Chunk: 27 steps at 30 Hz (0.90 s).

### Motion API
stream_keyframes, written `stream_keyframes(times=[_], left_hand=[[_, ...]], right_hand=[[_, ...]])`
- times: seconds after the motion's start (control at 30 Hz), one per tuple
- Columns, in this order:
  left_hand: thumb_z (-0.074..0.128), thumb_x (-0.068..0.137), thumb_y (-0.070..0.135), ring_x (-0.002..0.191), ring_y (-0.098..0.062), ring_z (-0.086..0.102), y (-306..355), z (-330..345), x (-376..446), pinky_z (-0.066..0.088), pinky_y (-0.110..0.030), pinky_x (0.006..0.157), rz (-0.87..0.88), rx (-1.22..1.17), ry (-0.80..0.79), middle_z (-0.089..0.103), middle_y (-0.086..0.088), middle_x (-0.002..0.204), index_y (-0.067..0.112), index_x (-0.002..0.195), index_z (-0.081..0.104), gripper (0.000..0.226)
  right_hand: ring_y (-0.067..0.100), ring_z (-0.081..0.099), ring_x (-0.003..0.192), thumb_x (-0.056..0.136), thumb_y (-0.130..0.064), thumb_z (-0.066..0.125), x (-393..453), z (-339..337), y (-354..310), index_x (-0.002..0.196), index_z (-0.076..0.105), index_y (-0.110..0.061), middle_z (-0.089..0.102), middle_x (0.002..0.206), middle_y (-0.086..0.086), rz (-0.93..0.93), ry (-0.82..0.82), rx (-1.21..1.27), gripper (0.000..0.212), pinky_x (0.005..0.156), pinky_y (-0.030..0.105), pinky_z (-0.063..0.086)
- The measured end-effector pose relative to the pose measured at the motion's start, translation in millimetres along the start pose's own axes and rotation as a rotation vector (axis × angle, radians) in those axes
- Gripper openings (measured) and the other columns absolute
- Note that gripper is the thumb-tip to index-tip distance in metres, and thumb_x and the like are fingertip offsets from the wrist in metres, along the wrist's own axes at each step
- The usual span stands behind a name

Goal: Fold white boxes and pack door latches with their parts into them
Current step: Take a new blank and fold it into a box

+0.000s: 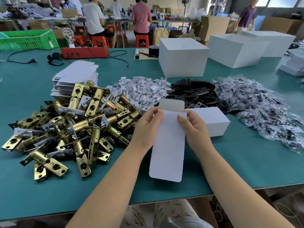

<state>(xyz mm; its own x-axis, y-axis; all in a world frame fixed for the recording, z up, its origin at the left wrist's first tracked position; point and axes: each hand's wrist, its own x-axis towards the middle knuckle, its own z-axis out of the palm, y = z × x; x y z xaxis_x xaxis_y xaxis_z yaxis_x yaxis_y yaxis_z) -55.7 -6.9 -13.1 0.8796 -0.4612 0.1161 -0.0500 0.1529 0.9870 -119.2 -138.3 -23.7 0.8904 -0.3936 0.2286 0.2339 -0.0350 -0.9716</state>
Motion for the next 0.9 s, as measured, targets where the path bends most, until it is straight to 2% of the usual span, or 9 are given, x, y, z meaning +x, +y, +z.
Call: stream_keyframes(times=[0.17, 0.23, 0.27, 0.33, 0.5, 0.63, 0.7, 0.8, 0.9], left_hand=[[0.051, 0.101, 0.016, 0.068, -0.001, 0.06, -0.1, -1.5, -1.3, 0.049, -0.016, 0.059, 0.015, 0.01, -0.006, 0.065, 0.015, 0.074, 0.02, 0.091, 0.065, 0.018], [0.052, 0.1, 0.013, 0.065, 0.003, 0.059, 0.6, -1.2, -1.4, 0.048, -0.013, 0.057, 0.015, 0.002, -0.01, 0.065, 0.018, 0.071, 0.02, 0.089, 0.066, 0.019], [0.053, 0.1, 0.013, 0.066, 0.003, 0.059, 1.1, -1.4, -1.5, 0.047, -0.012, 0.058, 0.014, -0.001, -0.011, 0.066, 0.019, 0.071, 0.021, 0.088, 0.067, 0.02], [0.053, 0.1, 0.013, 0.067, 0.003, 0.059, 1.2, -2.0, -1.4, 0.048, -0.012, 0.059, 0.021, 0.0, -0.02, 0.066, 0.018, 0.072, 0.023, 0.085, 0.068, 0.023], [0.053, 0.1, 0.013, 0.067, 0.008, 0.058, 0.5, -1.9, -1.7, 0.046, -0.009, 0.058, 0.036, 0.025, -0.02, 0.065, 0.021, 0.072, 0.022, 0.087, 0.068, 0.021], [0.054, 0.099, 0.015, 0.071, 0.005, 0.059, 1.2, -2.2, -0.6, 0.048, -0.011, 0.061, 0.009, 0.044, -0.013, 0.066, 0.022, 0.075, 0.024, 0.092, 0.068, 0.019], [0.054, 0.099, 0.016, 0.074, 0.001, 0.061, 2.1, -1.8, -1.3, 0.05, -0.014, 0.065, -0.012, 0.025, -0.001, 0.067, 0.017, 0.081, 0.025, 0.104, 0.065, 0.014], [0.054, 0.099, 0.021, 0.08, -0.008, 0.065, 2.0, -2.4, -2.1, 0.052, -0.023, 0.072, -0.055, 0.012, 0.005, 0.068, 0.004, 0.087, 0.033, 0.132, 0.048, 0.035], [0.053, 0.1, 0.02, 0.083, 0.002, 0.067, 3.0, -2.8, -1.8, 0.053, -0.015, 0.071, -0.07, 0.023, -0.024, 0.07, 0.017, 0.093, 0.03, 0.137, 0.05, 0.038]], right_hand=[[0.003, 0.05, 0.062, 0.084, -0.034, 0.053, -0.8, 0.4, 0.3, 0.072, 0.062, -0.032, 0.057, 0.066, -0.016, -0.049, 0.042, -0.056, 0.015, 0.057, 0.016, 0.041], [0.003, 0.049, 0.065, 0.085, -0.032, 0.053, -1.6, 0.4, -0.7, 0.076, 0.064, -0.034, 0.057, 0.069, -0.018, -0.077, 0.054, -0.055, 0.014, 0.06, 0.017, 0.041], [0.002, 0.053, 0.067, 0.087, -0.029, 0.055, -2.4, 0.7, -1.4, 0.088, 0.064, -0.034, 0.06, 0.074, -0.02, -0.082, 0.052, -0.035, 0.011, 0.062, 0.017, 0.044], [-0.005, 0.058, 0.071, 0.094, -0.015, 0.057, -3.2, 0.7, -1.3, 0.113, 0.057, -0.031, 0.064, 0.087, -0.027, -0.091, 0.062, -0.018, 0.025, 0.065, 0.011, 0.046], [0.006, 0.05, 0.087, 0.096, -0.007, 0.052, -2.9, 1.4, -2.5, 0.113, 0.063, -0.024, 0.047, 0.131, -0.007, -0.103, 0.086, -0.175, 0.026, 0.073, 0.002, 0.041], [0.014, 0.048, 0.086, 0.095, -0.002, 0.052, -1.7, 1.6, -2.9, 0.122, 0.059, -0.021, 0.049, 0.126, -0.02, -0.126, 0.092, -0.168, 0.033, 0.071, 0.009, 0.044], [0.017, 0.049, 0.077, 0.095, -0.001, 0.053, -1.3, 0.4, -2.3, 0.122, 0.056, -0.027, 0.053, 0.114, -0.024, -0.122, 0.091, -0.15, 0.038, 0.069, 0.011, 0.045], [0.018, 0.055, 0.072, 0.095, -0.002, 0.053, -1.1, -0.4, -2.4, 0.124, 0.046, -0.043, 0.058, 0.117, -0.018, -0.066, 0.063, -0.038, 0.051, 0.079, 0.031, 0.052], [0.01, 0.061, 0.082, 0.094, -0.002, 0.054, -0.7, -2.6, -2.2, 0.125, 0.047, -0.043, 0.06, 0.121, -0.012, -0.052, 0.047, -0.022, 0.052, 0.081, 0.033, 0.054]])
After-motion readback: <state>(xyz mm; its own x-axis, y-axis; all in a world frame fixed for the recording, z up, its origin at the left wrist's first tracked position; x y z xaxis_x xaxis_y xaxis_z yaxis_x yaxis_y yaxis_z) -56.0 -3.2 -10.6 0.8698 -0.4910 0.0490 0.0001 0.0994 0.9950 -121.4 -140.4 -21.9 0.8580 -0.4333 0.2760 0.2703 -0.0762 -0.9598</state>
